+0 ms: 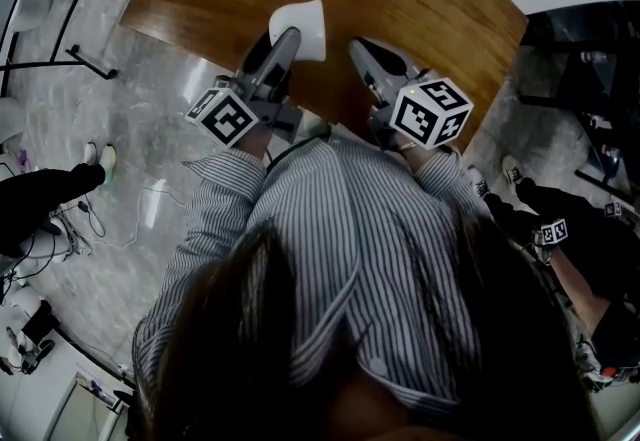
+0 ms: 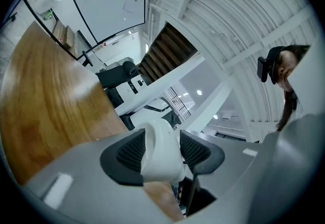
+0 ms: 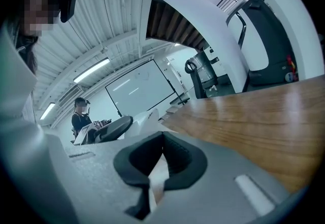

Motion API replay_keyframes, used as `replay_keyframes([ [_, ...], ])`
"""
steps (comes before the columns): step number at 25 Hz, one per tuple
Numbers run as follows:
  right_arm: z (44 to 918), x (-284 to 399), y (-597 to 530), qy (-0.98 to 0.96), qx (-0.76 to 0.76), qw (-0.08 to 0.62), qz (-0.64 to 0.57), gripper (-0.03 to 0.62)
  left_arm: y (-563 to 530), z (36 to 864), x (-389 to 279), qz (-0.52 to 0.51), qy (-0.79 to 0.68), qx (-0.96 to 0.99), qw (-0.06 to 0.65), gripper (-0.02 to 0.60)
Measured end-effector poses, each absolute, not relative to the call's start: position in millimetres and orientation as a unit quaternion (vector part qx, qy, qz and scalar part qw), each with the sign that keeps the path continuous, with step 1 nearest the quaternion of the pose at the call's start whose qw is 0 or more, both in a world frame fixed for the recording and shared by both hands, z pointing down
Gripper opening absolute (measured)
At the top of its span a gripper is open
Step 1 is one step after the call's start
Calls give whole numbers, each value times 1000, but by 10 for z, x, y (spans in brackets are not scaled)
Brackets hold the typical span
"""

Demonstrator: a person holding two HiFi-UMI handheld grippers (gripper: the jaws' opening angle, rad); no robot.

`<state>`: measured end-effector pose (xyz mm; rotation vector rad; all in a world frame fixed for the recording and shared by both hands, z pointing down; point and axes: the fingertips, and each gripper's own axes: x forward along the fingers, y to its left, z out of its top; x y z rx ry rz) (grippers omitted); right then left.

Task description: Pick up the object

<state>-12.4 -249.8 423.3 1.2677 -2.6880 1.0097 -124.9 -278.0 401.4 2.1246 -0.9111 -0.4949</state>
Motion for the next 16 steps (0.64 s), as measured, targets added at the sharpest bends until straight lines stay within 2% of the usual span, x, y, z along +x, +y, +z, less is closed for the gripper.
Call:
replay_keyframes([
  [16, 4266, -214, -2500, -864, 387, 18, 321, 2, -2798, 4033, -1243, -179, -356, 836, 376, 219],
])
